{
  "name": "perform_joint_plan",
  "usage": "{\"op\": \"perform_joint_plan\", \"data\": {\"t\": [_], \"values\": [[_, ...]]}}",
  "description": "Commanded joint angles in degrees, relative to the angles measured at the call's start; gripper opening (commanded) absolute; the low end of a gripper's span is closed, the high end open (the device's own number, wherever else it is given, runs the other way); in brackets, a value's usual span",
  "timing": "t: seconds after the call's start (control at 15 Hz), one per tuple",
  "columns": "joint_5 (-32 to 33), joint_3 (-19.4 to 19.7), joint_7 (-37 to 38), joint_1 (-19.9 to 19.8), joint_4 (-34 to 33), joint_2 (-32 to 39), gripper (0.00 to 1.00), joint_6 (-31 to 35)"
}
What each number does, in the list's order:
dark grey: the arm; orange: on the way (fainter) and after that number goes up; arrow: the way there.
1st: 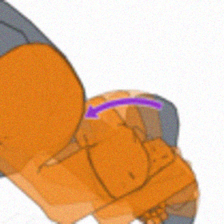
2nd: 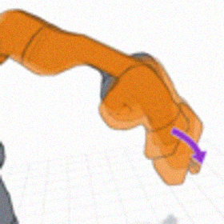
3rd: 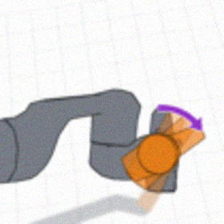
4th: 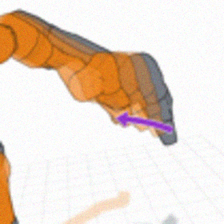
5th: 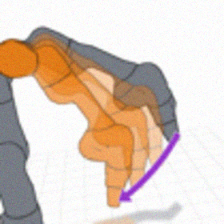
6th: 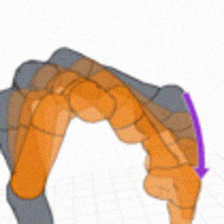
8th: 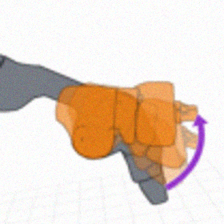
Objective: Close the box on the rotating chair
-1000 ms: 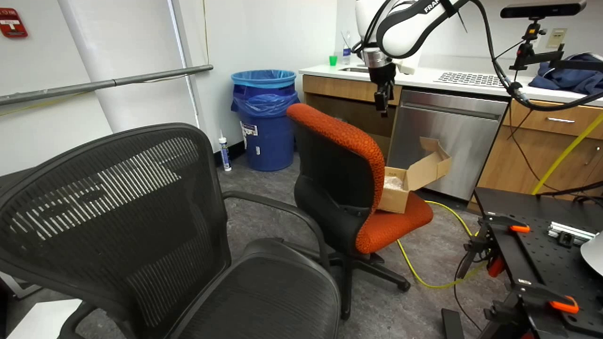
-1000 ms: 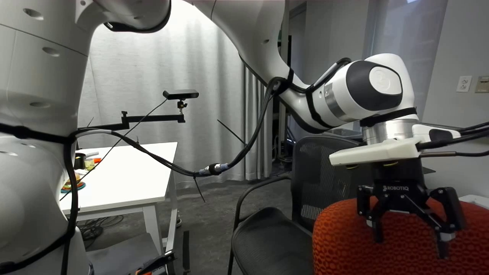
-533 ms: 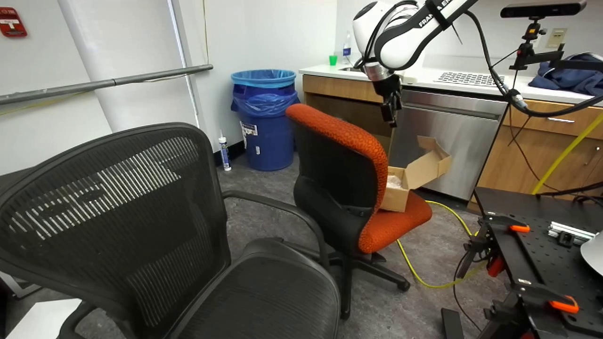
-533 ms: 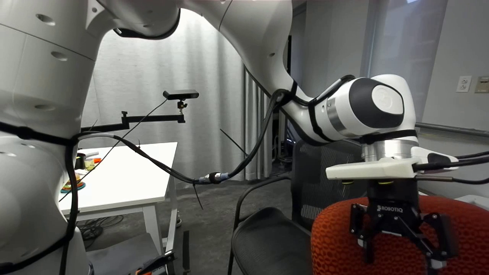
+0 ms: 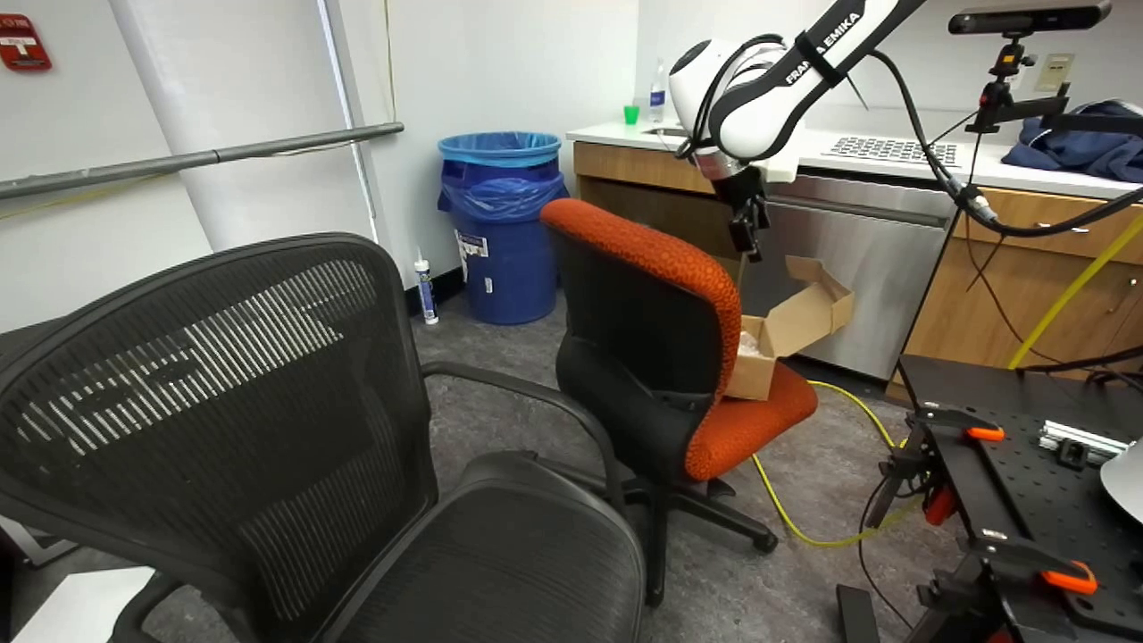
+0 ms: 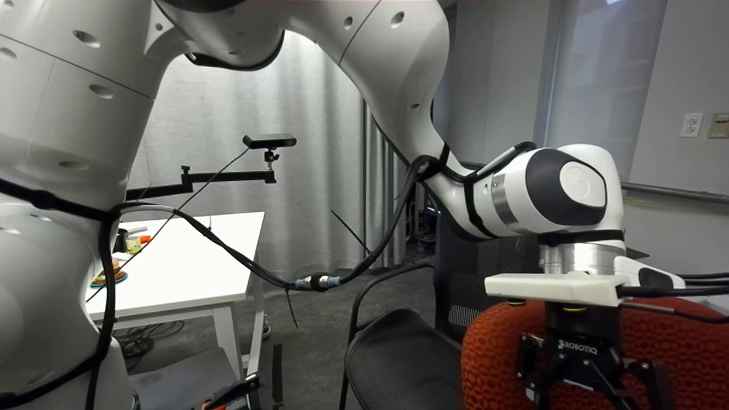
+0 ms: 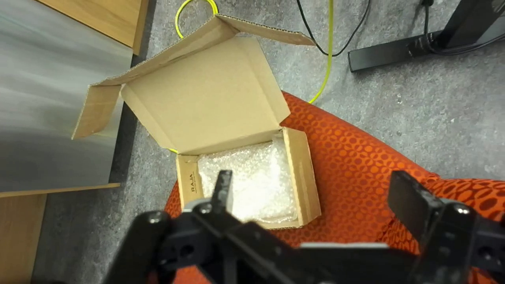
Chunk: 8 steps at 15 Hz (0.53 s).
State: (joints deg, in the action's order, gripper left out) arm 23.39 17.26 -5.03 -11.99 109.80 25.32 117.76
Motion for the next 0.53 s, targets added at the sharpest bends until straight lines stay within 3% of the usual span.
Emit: {"op": "perform_joint_plan", "data": {"t": [0.0,0.47], "values": [[1.31,-2.67,-4.63,-0.30,-2.94,2.70,1.00,-1.12],[5.55,-5.84,-13.10,1.23,-7.75,5.18,1.00,-0.80]]}}
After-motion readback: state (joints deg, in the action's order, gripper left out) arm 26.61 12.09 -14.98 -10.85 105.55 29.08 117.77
